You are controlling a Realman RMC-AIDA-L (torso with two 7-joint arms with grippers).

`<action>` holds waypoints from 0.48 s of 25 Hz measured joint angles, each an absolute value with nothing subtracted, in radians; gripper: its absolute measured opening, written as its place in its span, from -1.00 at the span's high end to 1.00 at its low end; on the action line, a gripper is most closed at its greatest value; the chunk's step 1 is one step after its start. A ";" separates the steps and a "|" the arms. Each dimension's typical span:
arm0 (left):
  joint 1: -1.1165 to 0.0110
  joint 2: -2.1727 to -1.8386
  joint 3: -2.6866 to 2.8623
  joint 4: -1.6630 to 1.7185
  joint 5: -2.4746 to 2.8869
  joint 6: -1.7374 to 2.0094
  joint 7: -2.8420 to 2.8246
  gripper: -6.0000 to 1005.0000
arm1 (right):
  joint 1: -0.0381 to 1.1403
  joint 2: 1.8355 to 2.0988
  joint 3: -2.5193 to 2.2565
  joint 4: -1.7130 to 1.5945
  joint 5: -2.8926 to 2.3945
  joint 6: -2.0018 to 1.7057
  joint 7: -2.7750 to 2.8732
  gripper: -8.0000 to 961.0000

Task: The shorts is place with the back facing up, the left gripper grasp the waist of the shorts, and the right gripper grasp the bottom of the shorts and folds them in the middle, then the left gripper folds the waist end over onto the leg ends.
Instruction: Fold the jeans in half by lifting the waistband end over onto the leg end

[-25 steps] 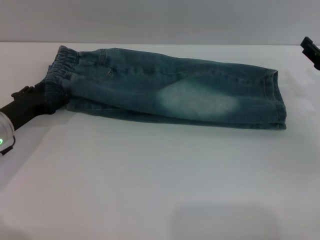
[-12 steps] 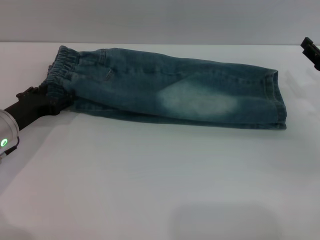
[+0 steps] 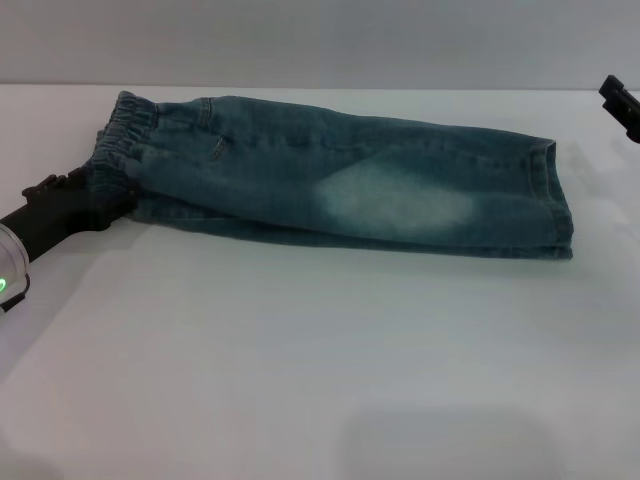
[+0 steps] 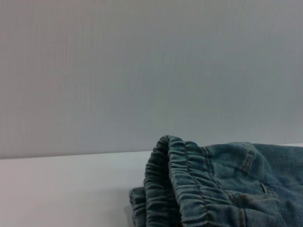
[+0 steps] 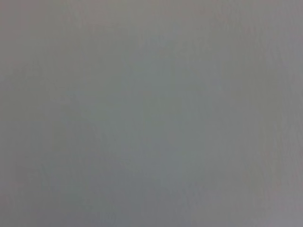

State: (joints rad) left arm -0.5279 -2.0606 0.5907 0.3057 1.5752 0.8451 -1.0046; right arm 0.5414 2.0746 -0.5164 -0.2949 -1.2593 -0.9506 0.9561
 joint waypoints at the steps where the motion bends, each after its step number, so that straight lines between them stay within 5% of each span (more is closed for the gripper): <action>1: -0.528 -2.061 0.591 0.306 1.575 0.845 -1.005 -0.65 | 0.541 2.075 -0.517 -0.294 -1.259 -0.951 0.956 -0.38; 12: -0.526 -2.060 0.599 0.300 1.576 0.841 -1.005 -0.65 | 0.542 2.075 -0.511 -0.287 -1.259 -0.960 0.958 -0.38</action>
State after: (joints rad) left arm -0.5260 -2.0603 0.5989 0.2996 1.5763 0.8407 -1.0050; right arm 0.5425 2.0753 -0.5113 -0.2866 -1.2593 -0.9600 0.9577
